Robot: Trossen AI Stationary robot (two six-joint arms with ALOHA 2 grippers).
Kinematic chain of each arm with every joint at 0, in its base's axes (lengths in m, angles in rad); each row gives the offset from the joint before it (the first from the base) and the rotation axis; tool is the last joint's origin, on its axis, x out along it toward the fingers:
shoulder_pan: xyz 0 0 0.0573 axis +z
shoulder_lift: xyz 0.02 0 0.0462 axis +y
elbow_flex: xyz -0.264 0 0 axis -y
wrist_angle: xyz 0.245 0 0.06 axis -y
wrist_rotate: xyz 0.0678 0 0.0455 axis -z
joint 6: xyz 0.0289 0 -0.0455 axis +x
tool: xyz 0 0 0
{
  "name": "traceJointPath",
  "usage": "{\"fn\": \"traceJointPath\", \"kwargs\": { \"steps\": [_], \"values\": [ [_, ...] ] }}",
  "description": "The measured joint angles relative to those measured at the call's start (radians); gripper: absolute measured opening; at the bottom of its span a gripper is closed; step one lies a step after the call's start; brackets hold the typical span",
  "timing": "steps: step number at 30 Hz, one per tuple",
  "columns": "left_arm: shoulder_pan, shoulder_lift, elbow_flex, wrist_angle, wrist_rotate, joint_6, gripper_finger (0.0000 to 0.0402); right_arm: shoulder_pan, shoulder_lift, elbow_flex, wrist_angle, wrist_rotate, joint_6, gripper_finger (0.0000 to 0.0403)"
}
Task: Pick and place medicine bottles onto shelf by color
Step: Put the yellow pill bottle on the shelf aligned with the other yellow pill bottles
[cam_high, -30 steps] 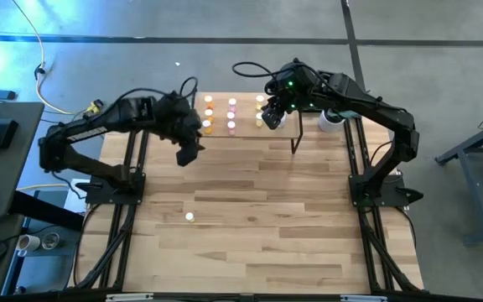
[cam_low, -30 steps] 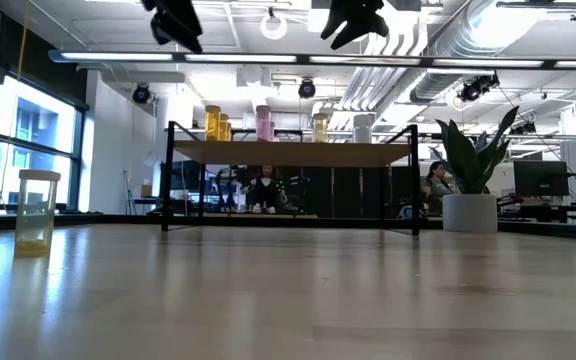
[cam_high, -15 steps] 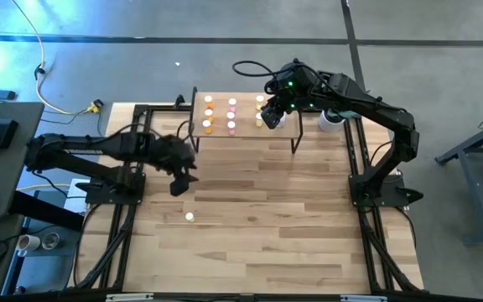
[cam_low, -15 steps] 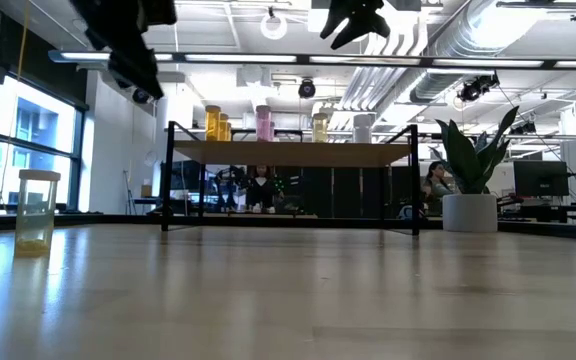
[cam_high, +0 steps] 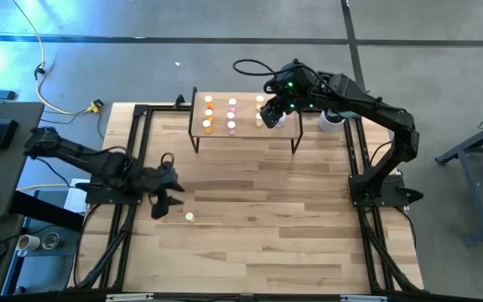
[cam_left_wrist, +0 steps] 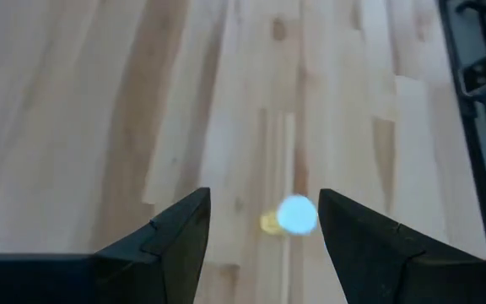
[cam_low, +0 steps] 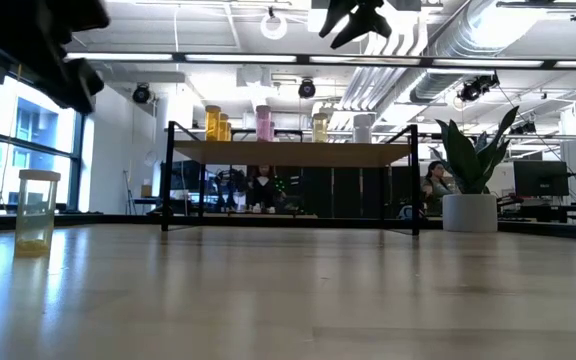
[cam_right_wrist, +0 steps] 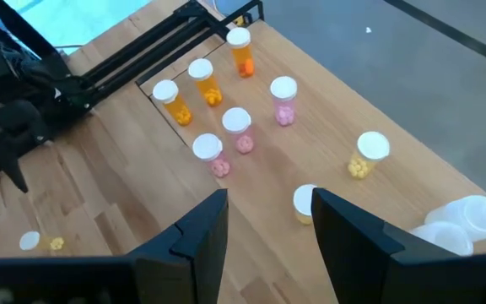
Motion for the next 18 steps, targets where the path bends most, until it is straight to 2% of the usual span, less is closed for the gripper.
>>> {"fn": "traceJointPath", "kwargs": {
  "steps": [7, 18],
  "values": [
    [-0.180, -0.060, -0.108, 0.071, -0.109, -0.127, 0.0209, 0.033, 0.000, 0.000, 0.004, 0.000, -0.010, 0.0163],
    [-0.370, -0.035, -0.233, 0.191, -0.219, -0.266, 0.0209, 0.082, 0.000, 0.000, 0.006, 0.001, -0.010, 0.0163]
  ]
}}
